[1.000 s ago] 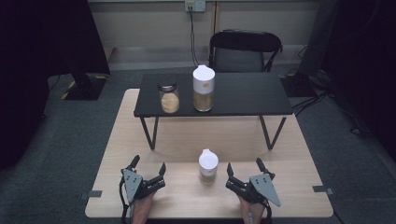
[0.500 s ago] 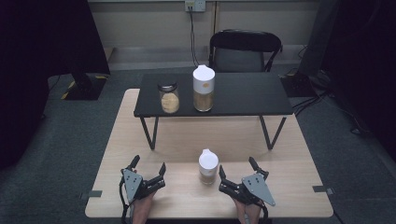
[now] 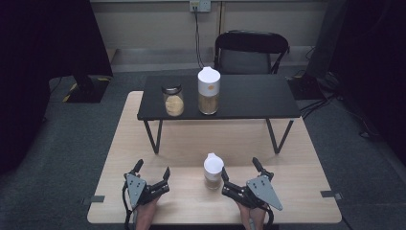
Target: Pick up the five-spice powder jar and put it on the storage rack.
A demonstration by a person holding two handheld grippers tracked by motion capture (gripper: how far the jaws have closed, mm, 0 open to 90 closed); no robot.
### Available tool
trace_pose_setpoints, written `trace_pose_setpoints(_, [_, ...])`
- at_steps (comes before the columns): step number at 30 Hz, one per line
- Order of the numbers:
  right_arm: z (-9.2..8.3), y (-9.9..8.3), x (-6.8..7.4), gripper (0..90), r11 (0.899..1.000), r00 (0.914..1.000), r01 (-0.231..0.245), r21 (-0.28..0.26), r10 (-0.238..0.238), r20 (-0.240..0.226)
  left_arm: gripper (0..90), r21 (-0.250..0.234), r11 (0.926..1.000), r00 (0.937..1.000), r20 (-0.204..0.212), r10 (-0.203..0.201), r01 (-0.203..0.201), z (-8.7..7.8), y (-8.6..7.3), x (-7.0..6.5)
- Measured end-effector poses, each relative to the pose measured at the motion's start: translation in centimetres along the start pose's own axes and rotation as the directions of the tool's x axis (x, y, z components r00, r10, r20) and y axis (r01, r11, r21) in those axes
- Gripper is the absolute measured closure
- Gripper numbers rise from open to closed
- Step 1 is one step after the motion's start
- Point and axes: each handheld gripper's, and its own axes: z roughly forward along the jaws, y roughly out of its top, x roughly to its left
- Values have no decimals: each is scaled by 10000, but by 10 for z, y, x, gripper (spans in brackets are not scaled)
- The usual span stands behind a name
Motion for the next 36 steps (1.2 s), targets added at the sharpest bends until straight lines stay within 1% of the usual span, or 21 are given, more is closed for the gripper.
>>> trace_pose_setpoints(3, [2,4,2,0,10000,9999,42,15,-42,-144,17,-1,10000,10000,0,0,0,0,0,0])
trace_pose_setpoints(5, [3,7,5,0,9999,9995,172,2,-172,-251,17,0,10000,10000,0,1,-1,0,0,0])
trace_pose_setpoints(9, [5,12,8,0,9998,9990,183,-32,-184,-404,17,-1,10000,10000,1,1,-1,0,0,0])
trace_pose_setpoints(11, [6,14,10,0,9999,9988,112,-76,-116,-484,17,-1,10000,10000,1,0,0,0,0,0])
trace_pose_setpoints(19, [11,15,23,0,9999,9959,153,-52,-157,-891,17,-1,10000,10000,2,0,0,0,0,0])
trace_pose_setpoints(23, [14,18,28,4,9997,9950,221,-66,-227,-972,17,0,10000,10000,2,-1,1,0,0,0])
trace_pose_setpoints(31, [21,27,33,13,9994,9939,195,-279,-224,-1078,19,-1,10000,10000,1,-1,1,0,0,0])
trace_pose_setpoints(36, [27,25,37,16,9998,9935,84,-166,-102,-1138,19,1,10000,10000,-28,1,-1,0,0,0])
